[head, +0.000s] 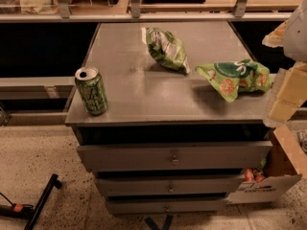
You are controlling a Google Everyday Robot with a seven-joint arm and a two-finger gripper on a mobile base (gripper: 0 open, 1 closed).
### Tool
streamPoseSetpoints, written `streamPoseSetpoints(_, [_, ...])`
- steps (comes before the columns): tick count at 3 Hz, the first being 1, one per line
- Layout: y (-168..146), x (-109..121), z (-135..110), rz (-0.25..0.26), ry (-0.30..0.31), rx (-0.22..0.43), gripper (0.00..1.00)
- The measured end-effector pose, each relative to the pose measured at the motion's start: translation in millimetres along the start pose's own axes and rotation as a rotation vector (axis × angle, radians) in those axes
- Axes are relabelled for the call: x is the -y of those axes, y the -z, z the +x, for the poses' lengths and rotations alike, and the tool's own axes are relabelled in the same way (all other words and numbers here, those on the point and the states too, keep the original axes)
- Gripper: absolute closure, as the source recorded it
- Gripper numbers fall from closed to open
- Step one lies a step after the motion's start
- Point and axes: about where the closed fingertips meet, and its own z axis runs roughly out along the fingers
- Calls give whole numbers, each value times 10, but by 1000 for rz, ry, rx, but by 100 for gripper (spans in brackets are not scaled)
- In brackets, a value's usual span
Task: Move green jalapeno chip bag near green can
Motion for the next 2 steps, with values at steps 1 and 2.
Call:
streamPoseSetpoints(1, [0, 1, -1, 0, 0, 0, 0])
streamPoseSetpoints(2, [-27, 95, -114, 21, -7, 23, 0])
